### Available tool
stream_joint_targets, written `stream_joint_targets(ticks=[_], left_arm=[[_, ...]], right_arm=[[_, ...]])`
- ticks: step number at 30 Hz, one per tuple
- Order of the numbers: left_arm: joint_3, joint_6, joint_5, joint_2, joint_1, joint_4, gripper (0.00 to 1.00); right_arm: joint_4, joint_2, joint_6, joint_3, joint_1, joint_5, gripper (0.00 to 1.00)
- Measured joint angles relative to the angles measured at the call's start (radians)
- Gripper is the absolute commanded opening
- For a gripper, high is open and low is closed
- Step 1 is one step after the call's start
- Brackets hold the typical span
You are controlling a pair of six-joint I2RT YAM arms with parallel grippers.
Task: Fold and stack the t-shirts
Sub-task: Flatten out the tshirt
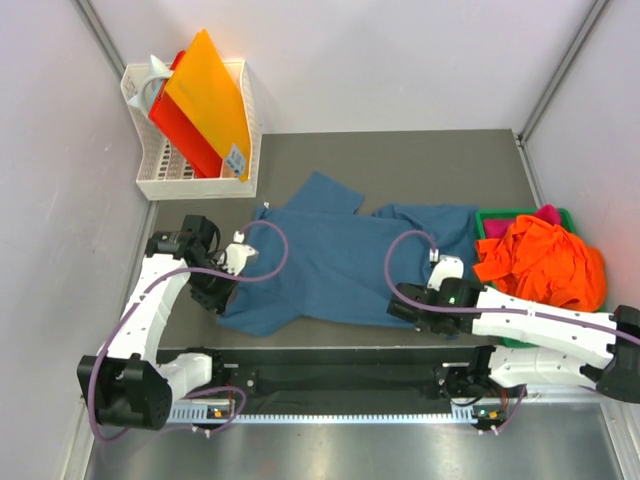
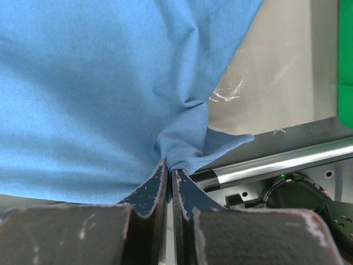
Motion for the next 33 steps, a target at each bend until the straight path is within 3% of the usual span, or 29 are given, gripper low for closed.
stream_joint_targets(ticks=[1,2,4,5,7,8,10,13,16,19,21,22,24,27,33], left_arm=[[0.0,0.001,-0.001,0.0,0.0,0.0,0.0],[0.0,0.005,-0.002,0.0,0.0,0.0,0.0],[0.0,0.017,-0.002,0.009,0.0,0.0,0.01],[0.0,0.023,-0.002,0.019,0.0,0.0,0.14],[0.002,0.035,-0.001,0.039,0.0,-0.001,0.28],[0.01,0.041,0.002,0.053,0.0,-0.003,0.4],[0.041,0.055,0.008,0.072,0.0,-0.006,0.48],[0.161,0.056,0.036,0.096,0.0,-0.014,0.52],[0.314,0.04,0.07,0.13,0.0,-0.007,0.52],[0.443,0.003,0.096,0.204,0.0,0.016,0.5],[0.508,-0.045,0.108,0.277,0.0,0.073,0.48],[0.523,-0.072,0.111,0.319,0.0,0.121,0.46],[0.53,-0.132,0.108,0.396,0.0,0.206,0.42],[0.547,-0.222,0.091,0.534,0.0,0.31,0.37],[0.674,-0.351,0.011,0.853,-0.015,0.46,0.36]], right_arm=[[0.002,0.003,-0.005,0.0,0.0,0.0,0.11],[0.003,0.01,-0.008,0.0,0.0,0.0,0.28],[0.008,0.024,-0.022,0.0,0.0,0.0,0.53],[0.011,0.031,-0.034,0.0,0.001,0.003,0.58],[0.018,0.038,-0.05,0.005,0.002,0.009,0.67],[0.018,0.04,-0.066,0.016,0.002,0.011,0.76],[0.019,0.041,-0.092,0.063,0.003,0.026,0.84],[0.022,0.05,-0.146,0.174,0.002,0.085,0.94],[0.042,0.086,-0.244,0.305,-0.05,0.148,0.94],[0.128,0.107,-0.378,0.364,-0.179,0.179,0.92],[0.207,0.111,-0.481,0.367,-0.296,0.176,0.81],[0.25,0.119,-0.529,0.367,-0.357,0.17,0.67],[0.344,0.157,-0.615,0.367,-0.481,0.151,0.54],[0.44,0.251,-0.69,0.381,-0.595,0.116,0.51],[0.572,0.555,-0.802,0.534,-0.737,0.011,0.52]])
